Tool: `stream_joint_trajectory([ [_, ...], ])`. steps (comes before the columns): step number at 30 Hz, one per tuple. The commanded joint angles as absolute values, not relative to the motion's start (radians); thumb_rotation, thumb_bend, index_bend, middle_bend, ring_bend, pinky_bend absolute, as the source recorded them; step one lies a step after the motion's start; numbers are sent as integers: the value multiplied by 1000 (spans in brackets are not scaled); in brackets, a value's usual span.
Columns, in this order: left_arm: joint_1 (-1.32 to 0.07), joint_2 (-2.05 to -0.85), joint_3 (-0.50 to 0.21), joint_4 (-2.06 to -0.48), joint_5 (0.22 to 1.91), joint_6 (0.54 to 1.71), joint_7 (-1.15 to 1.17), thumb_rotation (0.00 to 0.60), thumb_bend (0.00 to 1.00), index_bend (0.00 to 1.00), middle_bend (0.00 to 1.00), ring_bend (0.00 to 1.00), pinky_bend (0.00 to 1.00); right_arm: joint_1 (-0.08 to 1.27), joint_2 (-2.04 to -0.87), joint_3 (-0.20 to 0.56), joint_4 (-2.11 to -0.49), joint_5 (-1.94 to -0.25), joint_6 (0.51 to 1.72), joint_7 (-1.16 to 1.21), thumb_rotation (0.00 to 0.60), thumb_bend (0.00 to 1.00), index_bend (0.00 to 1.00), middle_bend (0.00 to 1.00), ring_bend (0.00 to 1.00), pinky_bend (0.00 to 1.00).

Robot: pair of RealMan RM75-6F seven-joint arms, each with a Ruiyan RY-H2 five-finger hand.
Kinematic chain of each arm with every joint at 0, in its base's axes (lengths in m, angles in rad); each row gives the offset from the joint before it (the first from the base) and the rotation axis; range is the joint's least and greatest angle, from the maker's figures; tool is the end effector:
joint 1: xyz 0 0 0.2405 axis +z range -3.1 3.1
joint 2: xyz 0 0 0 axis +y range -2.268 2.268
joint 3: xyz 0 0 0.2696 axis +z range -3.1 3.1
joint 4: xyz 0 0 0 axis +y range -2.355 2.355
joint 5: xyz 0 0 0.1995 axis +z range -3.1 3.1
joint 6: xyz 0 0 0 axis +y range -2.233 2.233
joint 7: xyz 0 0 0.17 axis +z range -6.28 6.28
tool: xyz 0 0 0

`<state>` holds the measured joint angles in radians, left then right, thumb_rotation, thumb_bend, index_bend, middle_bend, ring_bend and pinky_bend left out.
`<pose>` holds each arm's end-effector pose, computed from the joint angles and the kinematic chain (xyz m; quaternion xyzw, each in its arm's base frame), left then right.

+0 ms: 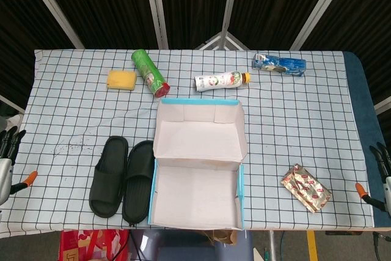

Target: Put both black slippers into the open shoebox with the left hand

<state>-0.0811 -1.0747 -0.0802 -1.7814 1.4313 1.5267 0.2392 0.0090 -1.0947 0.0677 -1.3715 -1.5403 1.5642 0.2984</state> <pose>-0.2954 0.2089 0.1893 -0.5850 -0.3527 -0.3599 0.6355 -0.3620 -0.1860 0.2213 0.5649 -0.3794 0.4159 0.6034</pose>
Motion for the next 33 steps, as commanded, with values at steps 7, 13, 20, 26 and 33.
stream_joint_trajectory([
  [7, -85, -1079, -72, -1793, 1449, 1522, 251, 600, 307, 0, 0, 0, 0, -2, -1093, 73, -1363, -1540, 1593, 319, 600, 311, 62, 19, 0, 0],
  [13, -95, -1089, -64, -1792, 1470, 1507, 246, 600, 307, 0, 0, 0, 0, -6, -1082, 69, -1371, -1530, 1582, 328, 600, 311, 62, 19, 0, 0],
  [20, -75, -1160, 22, -1877, 1653, 1539, 196, 600, 260, 0, 0, 0, 0, -15, -1058, 68, -1385, -1522, 1582, 358, 600, 311, 62, 20, 0, 0],
  [26, -48, -1212, 54, -1858, 1673, 1549, 236, 600, 247, 0, 0, 0, 0, -15, -1053, 63, -1385, -1526, 1578, 367, 600, 311, 62, 20, 0, 0],
  [33, -35, -1249, 85, -1817, 1669, 1518, 272, 600, 245, 0, 21, 0, 0, -15, -1050, 64, -1387, -1522, 1573, 373, 600, 311, 62, 19, 0, 0],
])
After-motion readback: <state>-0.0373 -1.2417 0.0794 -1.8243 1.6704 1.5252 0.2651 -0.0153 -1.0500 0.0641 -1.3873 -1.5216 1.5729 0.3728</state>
